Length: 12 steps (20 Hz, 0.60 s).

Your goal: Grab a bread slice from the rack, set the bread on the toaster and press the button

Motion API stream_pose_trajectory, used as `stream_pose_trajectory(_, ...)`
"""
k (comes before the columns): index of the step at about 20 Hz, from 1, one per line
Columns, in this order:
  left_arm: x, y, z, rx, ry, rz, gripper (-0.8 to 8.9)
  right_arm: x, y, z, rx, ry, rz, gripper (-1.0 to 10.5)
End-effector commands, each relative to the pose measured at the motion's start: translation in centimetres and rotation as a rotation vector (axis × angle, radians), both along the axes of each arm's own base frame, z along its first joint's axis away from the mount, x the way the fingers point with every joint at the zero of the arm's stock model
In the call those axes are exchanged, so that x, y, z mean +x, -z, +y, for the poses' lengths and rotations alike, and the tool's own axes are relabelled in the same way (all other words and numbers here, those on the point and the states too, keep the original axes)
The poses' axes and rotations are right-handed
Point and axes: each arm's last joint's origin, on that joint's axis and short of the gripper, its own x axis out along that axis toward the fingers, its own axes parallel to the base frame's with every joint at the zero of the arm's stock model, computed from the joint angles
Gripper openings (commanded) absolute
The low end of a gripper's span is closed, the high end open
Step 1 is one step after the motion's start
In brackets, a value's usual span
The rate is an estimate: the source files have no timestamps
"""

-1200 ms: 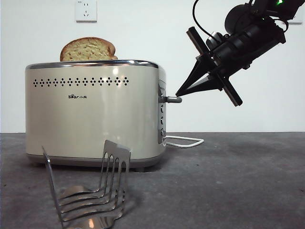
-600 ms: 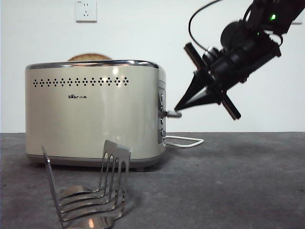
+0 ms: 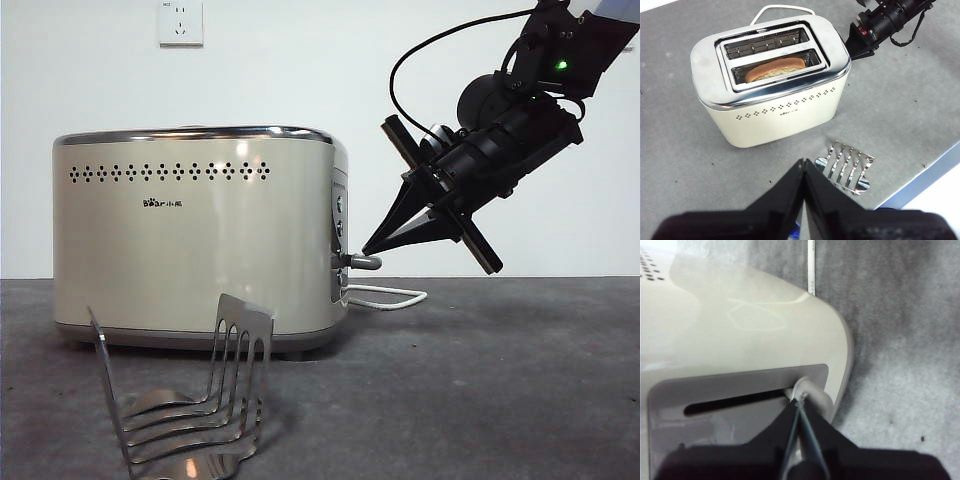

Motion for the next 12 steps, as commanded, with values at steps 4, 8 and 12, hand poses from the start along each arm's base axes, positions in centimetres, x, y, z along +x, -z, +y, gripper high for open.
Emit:
stream_pose_trajectory(4, 0.1, 0.0, 0.0, -0.007, -0.003, 0.002, -0.05, -0.3, 2.5, 0.1, -0.007, -0.013, 0.087, -0.1)
stream_pose_trajectory(8, 0.1, 0.0, 0.0, -0.006, -0.001, 0.001, -0.05, -0.6, 0.8, 0.0, 0.002, -0.011, 0.042, -0.1)
stream_pose_trajectory(12, 0.1, 0.0, 0.0, -0.005, 0.000, 0.001, -0.05, -1.5, -3.1, -0.4, 0.001, 0.008, -0.065, -0.1)
